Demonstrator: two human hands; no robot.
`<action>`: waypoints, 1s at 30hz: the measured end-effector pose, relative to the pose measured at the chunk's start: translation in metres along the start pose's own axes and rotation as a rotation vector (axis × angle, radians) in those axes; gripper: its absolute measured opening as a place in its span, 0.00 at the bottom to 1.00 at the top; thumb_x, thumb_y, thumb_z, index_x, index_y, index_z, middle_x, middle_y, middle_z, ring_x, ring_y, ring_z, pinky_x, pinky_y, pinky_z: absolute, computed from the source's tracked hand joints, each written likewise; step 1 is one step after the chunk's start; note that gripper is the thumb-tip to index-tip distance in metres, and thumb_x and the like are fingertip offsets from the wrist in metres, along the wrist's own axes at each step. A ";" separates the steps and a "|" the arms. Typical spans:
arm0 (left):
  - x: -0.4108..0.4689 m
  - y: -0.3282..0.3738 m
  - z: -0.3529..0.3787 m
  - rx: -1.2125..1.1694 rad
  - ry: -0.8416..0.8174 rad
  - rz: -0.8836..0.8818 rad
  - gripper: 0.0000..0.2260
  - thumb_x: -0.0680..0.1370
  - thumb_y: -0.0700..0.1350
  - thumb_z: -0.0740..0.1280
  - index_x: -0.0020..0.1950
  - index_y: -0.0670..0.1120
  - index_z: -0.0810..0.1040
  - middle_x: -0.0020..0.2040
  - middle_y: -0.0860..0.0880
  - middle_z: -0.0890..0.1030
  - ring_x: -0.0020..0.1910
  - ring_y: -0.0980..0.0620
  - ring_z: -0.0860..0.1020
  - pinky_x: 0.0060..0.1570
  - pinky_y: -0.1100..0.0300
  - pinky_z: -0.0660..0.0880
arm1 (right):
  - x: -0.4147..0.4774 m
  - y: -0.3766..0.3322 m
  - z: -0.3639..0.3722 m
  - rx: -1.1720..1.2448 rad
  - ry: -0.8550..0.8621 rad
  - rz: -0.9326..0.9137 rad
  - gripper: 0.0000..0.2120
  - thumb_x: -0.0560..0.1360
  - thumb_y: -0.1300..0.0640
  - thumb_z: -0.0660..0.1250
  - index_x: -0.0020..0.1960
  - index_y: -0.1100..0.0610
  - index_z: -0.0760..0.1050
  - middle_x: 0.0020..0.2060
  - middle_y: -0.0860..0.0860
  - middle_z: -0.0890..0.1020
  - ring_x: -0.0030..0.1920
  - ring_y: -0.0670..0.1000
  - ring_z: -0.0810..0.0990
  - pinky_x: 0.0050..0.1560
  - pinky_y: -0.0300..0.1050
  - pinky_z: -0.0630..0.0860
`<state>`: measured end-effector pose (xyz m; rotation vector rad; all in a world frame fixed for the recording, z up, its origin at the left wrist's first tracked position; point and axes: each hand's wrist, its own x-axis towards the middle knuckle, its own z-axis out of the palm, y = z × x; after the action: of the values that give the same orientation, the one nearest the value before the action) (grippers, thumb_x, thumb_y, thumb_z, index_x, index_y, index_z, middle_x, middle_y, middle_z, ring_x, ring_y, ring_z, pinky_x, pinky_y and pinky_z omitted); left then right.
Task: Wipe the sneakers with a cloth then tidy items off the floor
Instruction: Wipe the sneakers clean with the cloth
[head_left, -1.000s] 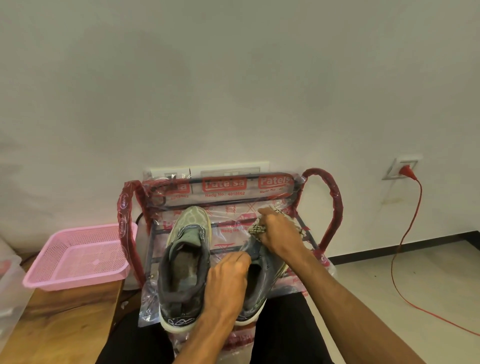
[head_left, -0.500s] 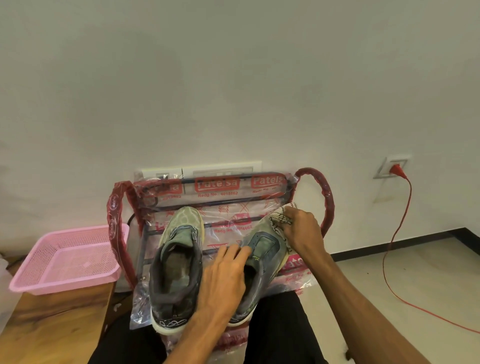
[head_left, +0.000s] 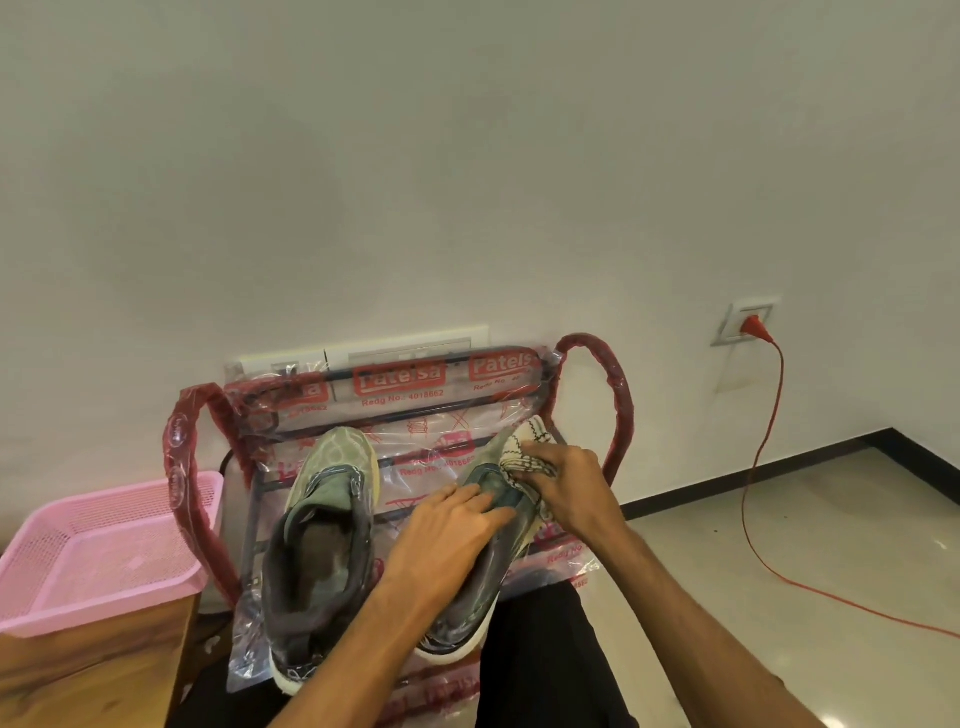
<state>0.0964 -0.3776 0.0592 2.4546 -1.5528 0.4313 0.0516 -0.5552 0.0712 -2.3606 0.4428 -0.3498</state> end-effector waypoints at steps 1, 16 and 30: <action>-0.001 0.001 0.002 0.002 0.004 0.007 0.22 0.58 0.44 0.82 0.50 0.55 0.84 0.45 0.54 0.84 0.46 0.54 0.82 0.43 0.59 0.79 | -0.004 0.000 0.003 -0.053 0.000 -0.023 0.19 0.76 0.59 0.70 0.66 0.57 0.76 0.62 0.54 0.80 0.62 0.53 0.78 0.64 0.44 0.72; -0.011 0.007 0.017 -0.001 0.131 -0.025 0.25 0.54 0.41 0.84 0.50 0.46 0.85 0.48 0.46 0.85 0.47 0.49 0.84 0.46 0.56 0.80 | 0.002 -0.012 0.015 -0.244 0.093 -0.104 0.15 0.77 0.59 0.68 0.64 0.58 0.77 0.59 0.53 0.81 0.58 0.53 0.80 0.58 0.43 0.74; -0.012 0.005 0.018 -0.052 0.162 -0.058 0.25 0.53 0.40 0.84 0.49 0.46 0.85 0.47 0.47 0.85 0.46 0.49 0.84 0.44 0.57 0.80 | 0.029 -0.019 0.031 -0.223 0.206 -0.030 0.15 0.75 0.63 0.69 0.61 0.57 0.78 0.55 0.54 0.83 0.55 0.54 0.81 0.57 0.47 0.76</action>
<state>0.0893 -0.3750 0.0384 2.3549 -1.4071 0.5566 0.0938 -0.5357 0.0651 -2.5604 0.5683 -0.5881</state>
